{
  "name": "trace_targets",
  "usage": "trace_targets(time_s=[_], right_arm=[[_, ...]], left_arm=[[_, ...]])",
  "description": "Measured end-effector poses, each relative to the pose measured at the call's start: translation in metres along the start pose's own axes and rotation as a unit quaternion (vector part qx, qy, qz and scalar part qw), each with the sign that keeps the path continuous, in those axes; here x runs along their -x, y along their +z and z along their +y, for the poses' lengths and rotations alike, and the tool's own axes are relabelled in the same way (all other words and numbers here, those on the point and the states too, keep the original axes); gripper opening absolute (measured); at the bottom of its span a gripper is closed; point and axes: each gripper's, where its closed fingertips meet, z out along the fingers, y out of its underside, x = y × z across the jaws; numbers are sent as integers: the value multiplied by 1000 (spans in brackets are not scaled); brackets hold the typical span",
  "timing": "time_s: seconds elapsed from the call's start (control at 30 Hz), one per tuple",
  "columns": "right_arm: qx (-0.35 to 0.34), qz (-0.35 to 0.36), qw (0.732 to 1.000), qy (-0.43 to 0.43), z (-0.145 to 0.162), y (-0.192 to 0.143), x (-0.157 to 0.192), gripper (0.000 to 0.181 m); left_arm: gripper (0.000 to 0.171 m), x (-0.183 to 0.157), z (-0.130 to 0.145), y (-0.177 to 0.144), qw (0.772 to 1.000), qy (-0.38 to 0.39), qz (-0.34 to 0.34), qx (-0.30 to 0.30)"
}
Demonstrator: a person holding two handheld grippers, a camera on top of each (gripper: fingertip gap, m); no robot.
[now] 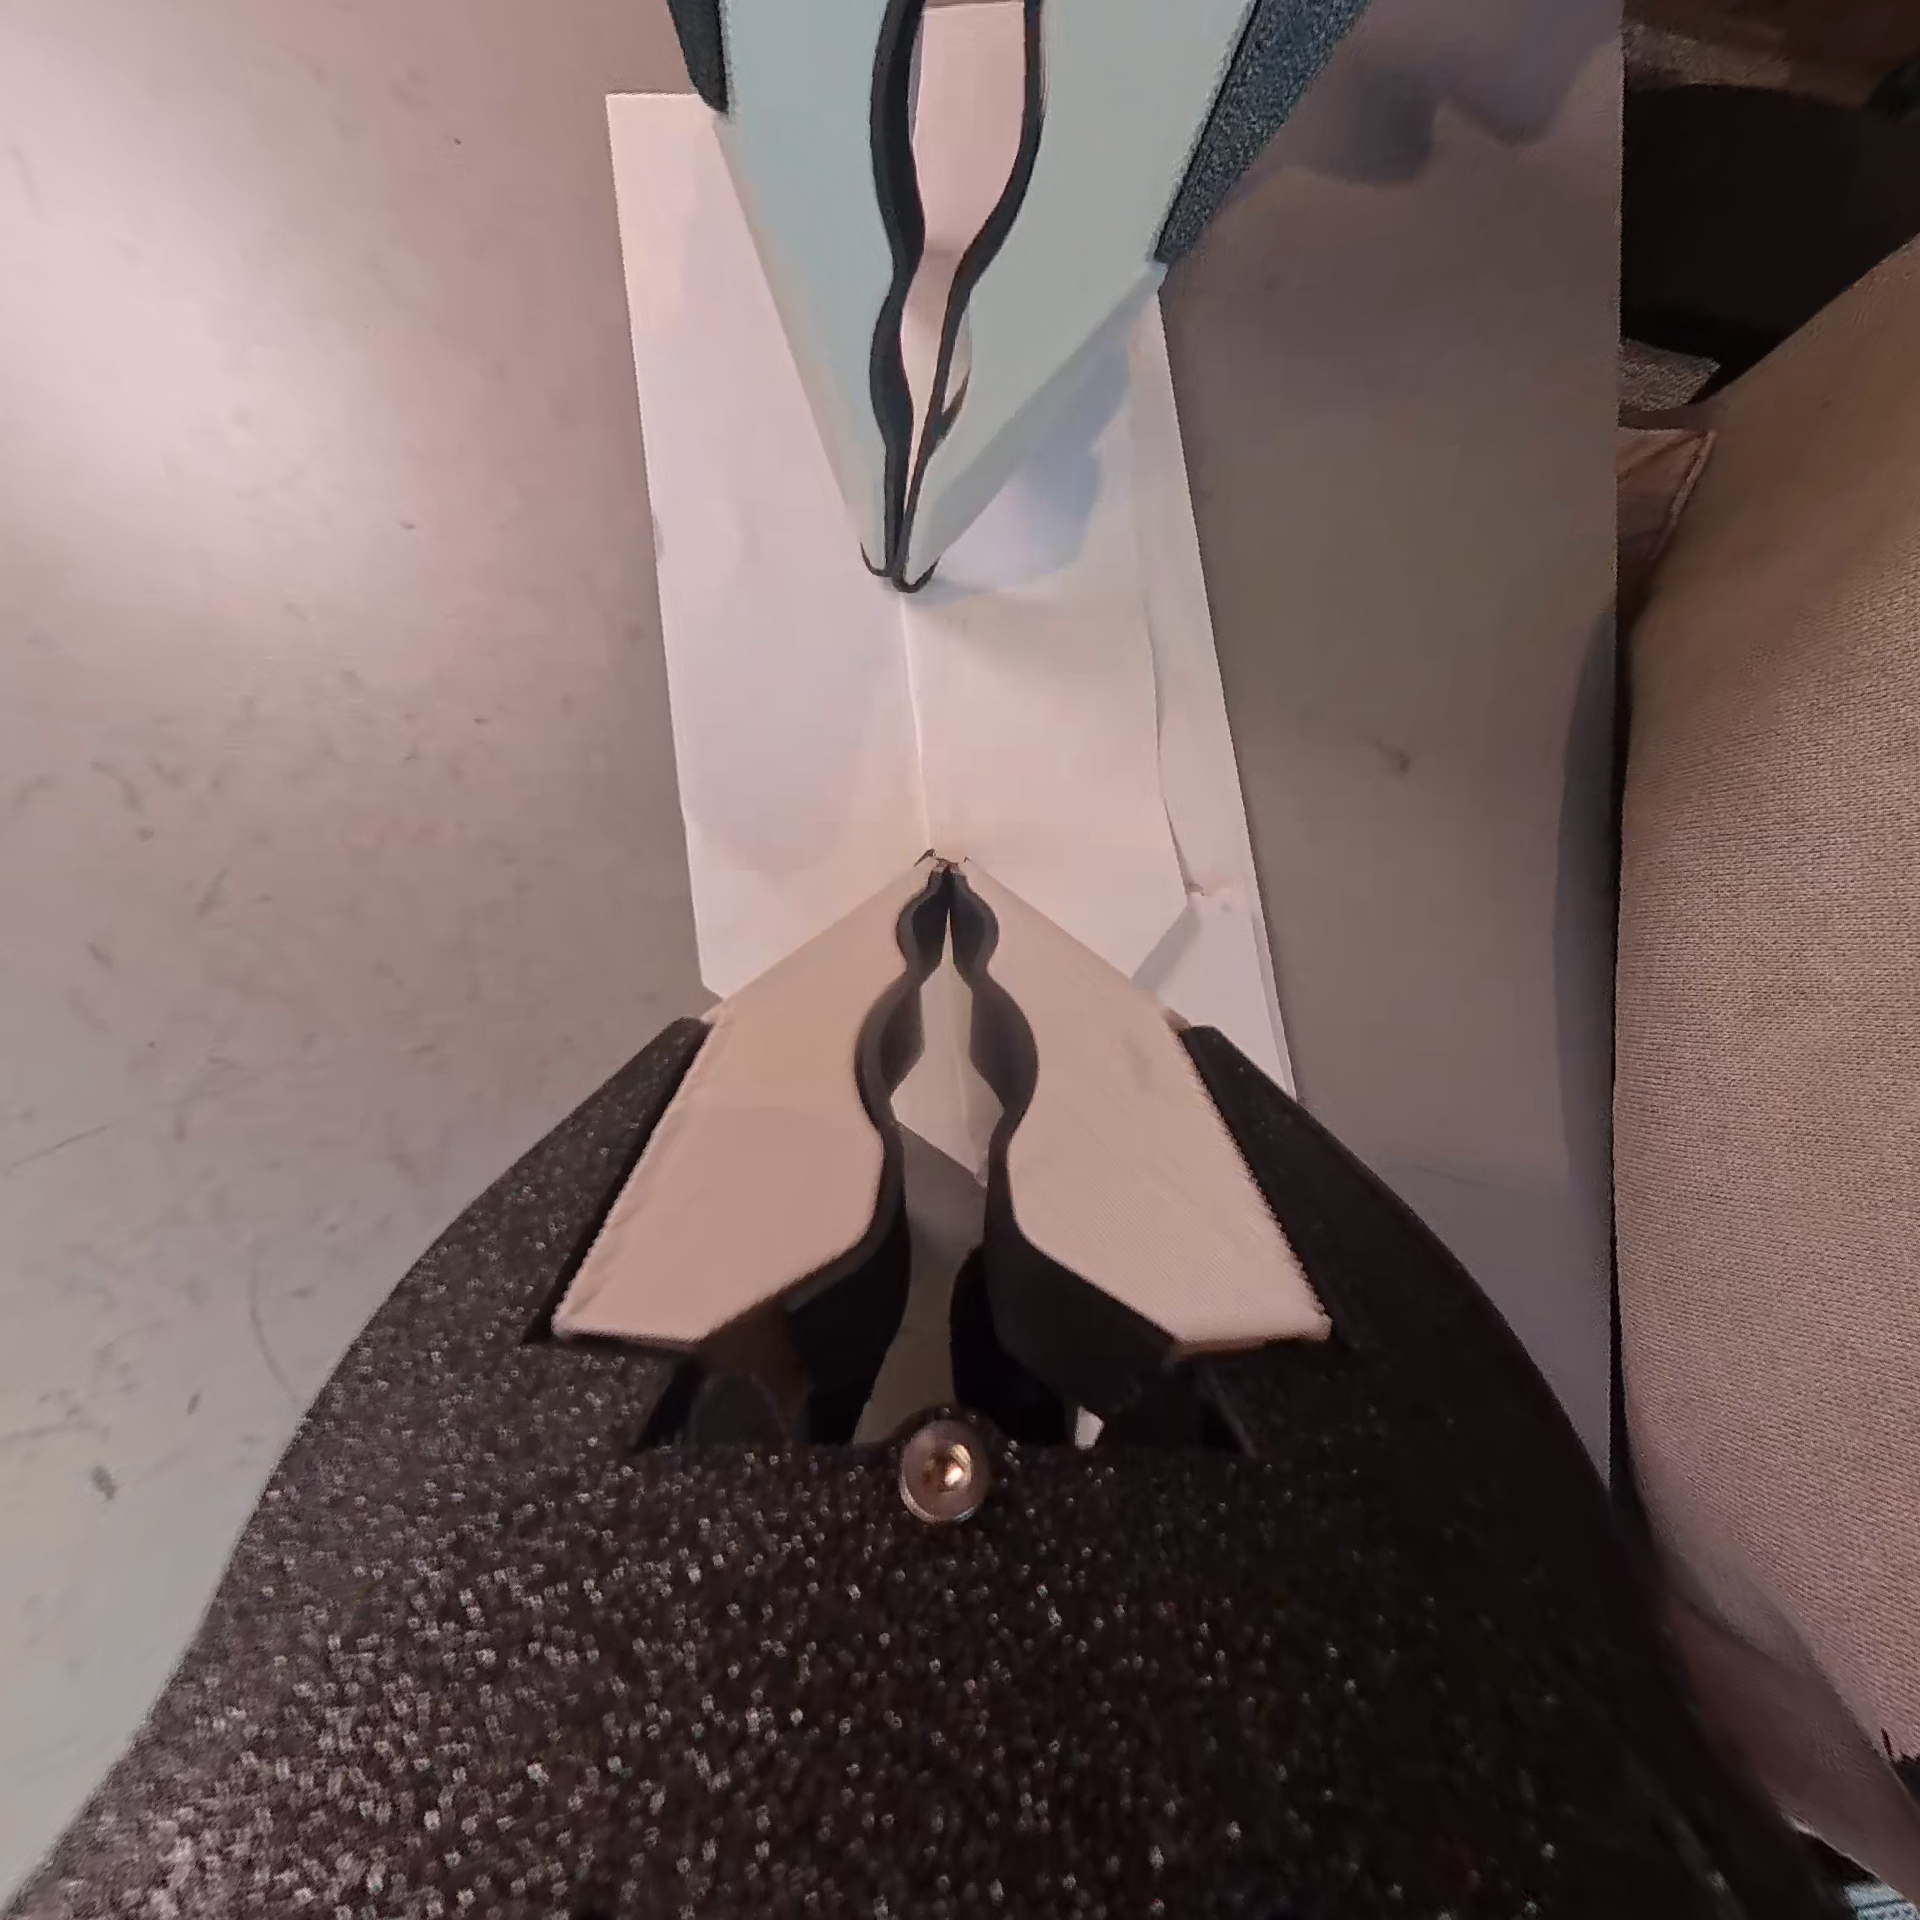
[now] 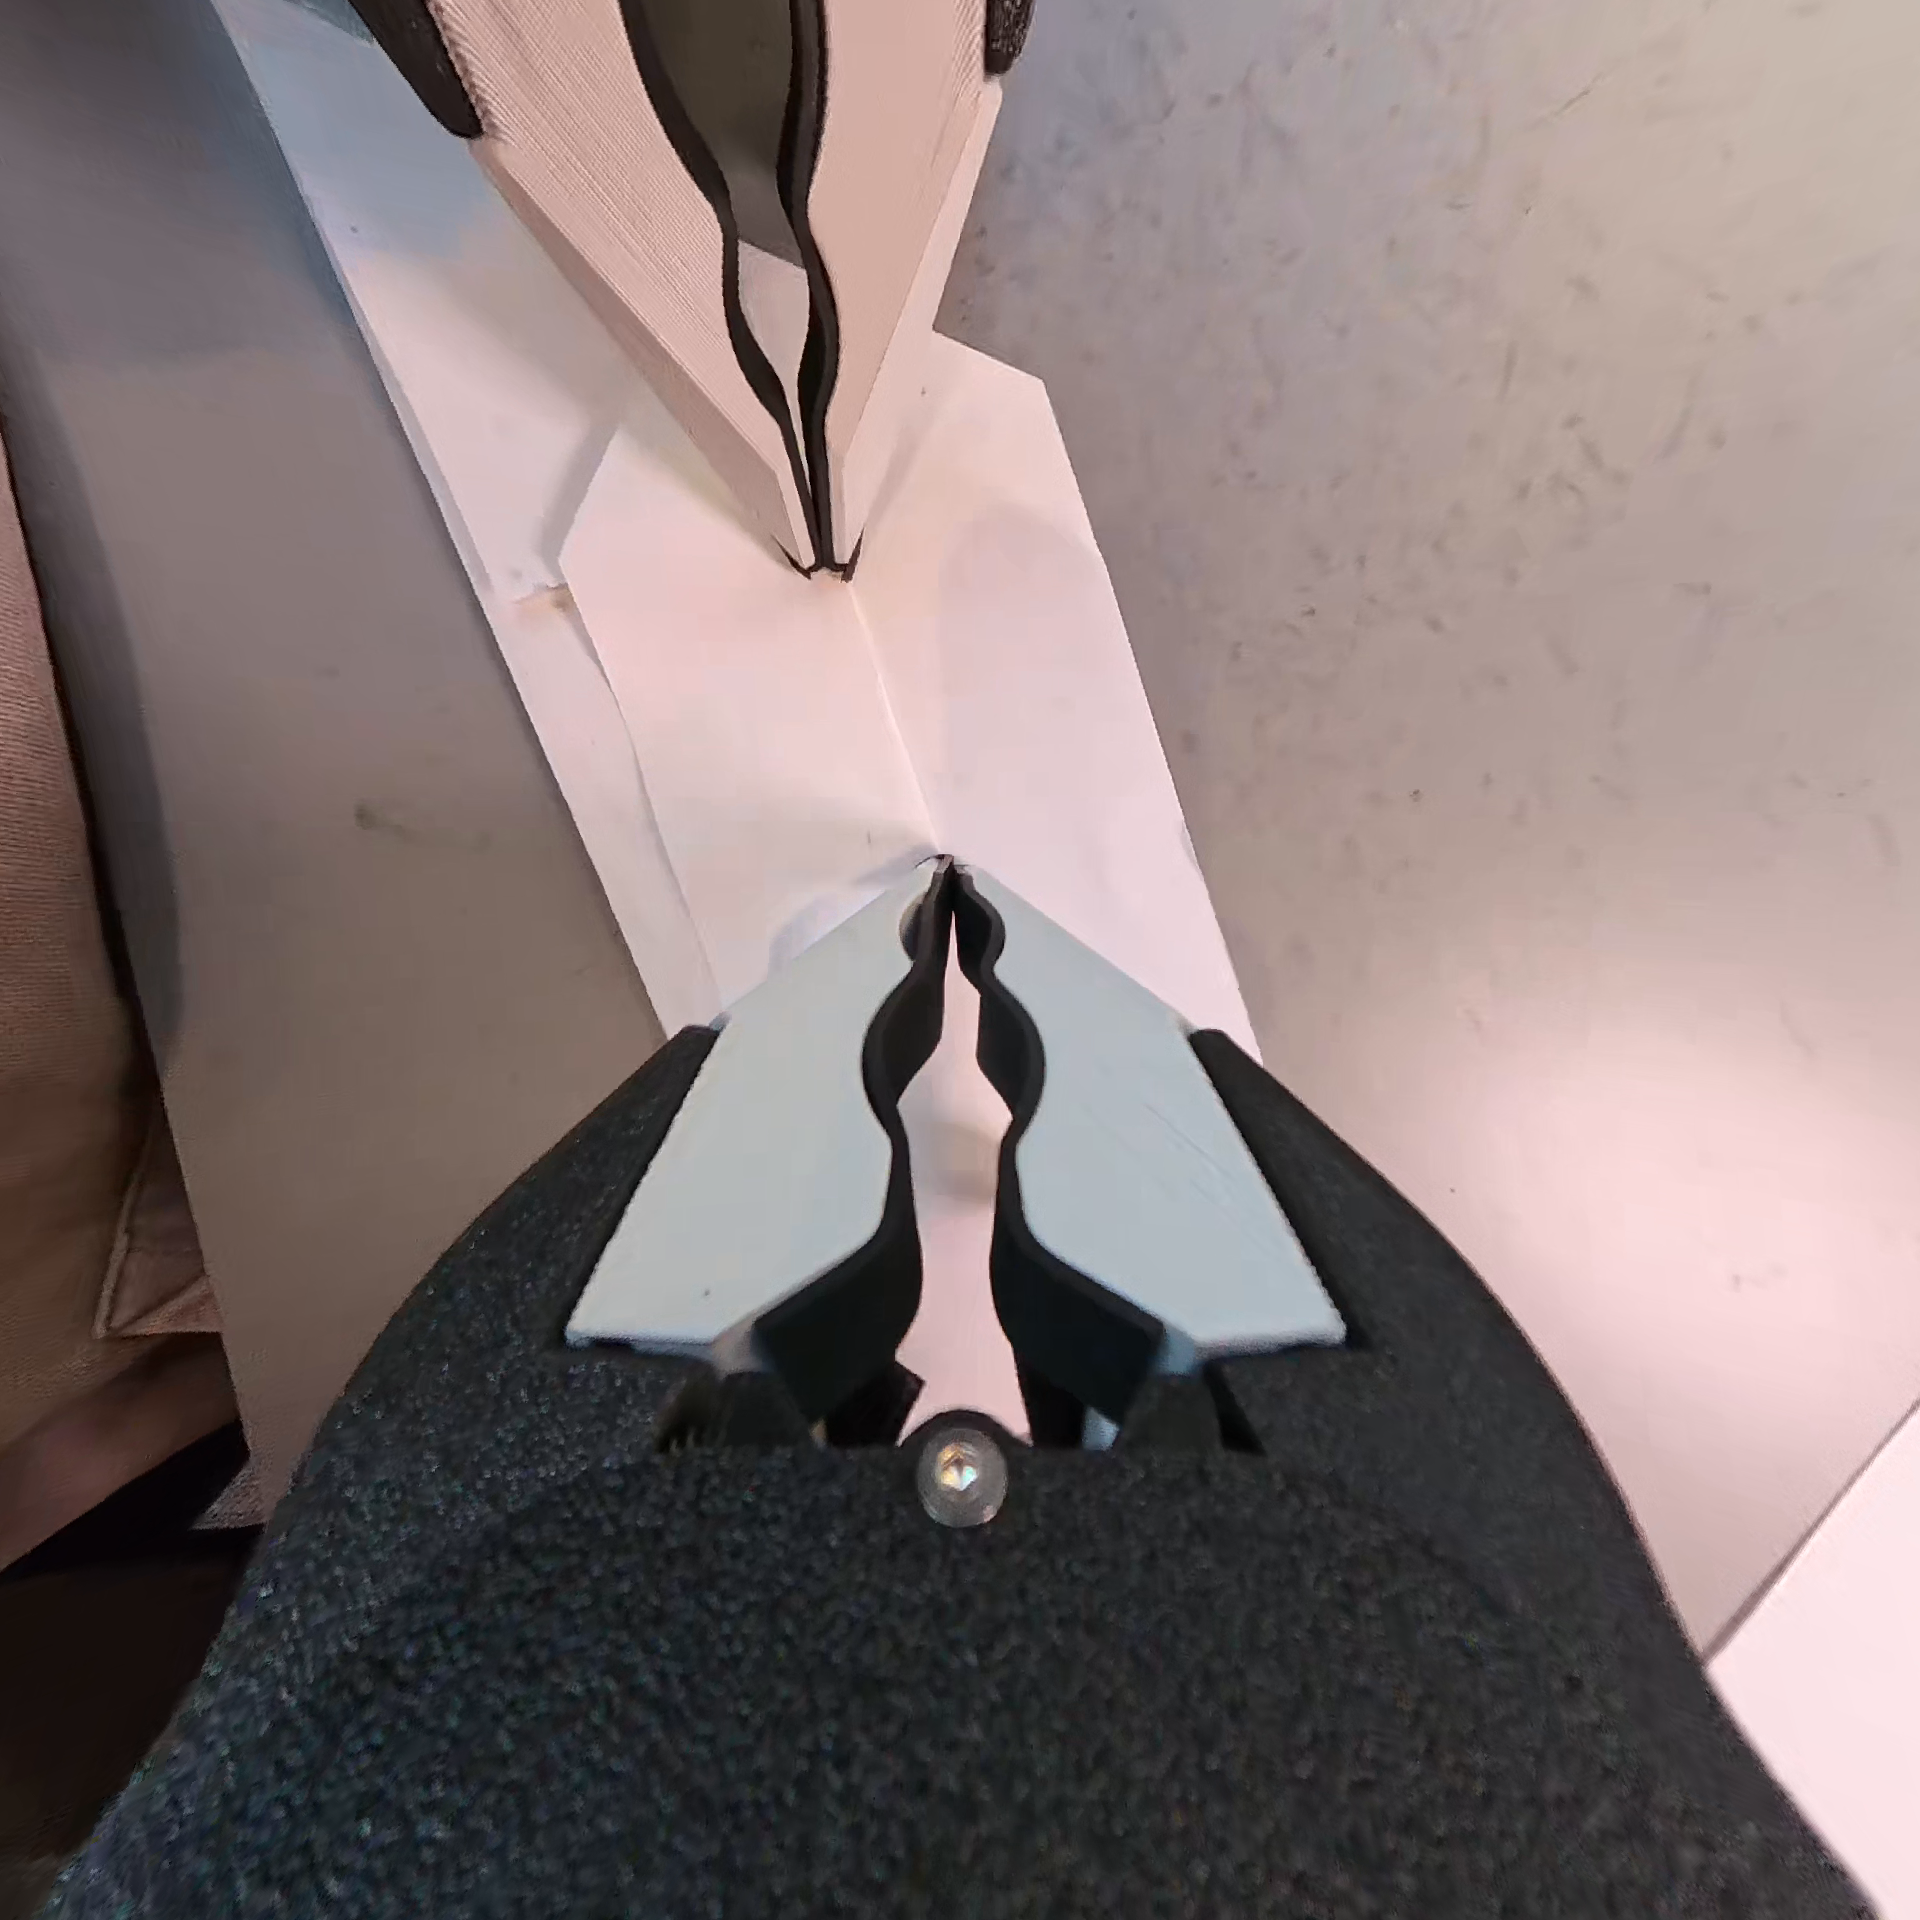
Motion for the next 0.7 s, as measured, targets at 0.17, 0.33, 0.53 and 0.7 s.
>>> trace_targets(time_s=[0.17, 0.33, 0.53, 0.7], right_arm=[[17, -8, 1000, 4, 0, 0, 1, 0], [5, -4, 1000, 18, 0, 0, 0, 0], [5, 31, 997, 68, 22, -18, -17, 0], [42, 43, 998, 28, 26, -12, -14, 0]], left_arm=[[0, -5, -19, 0, 997, -43, 45, -35], [0, 3, -27, 21, 1000, 11, 8, -7], [0, 4, -27, 22, 999, 33, -7, -11], [0, 4, -28, 23, 1000, 27, 0, -15]])
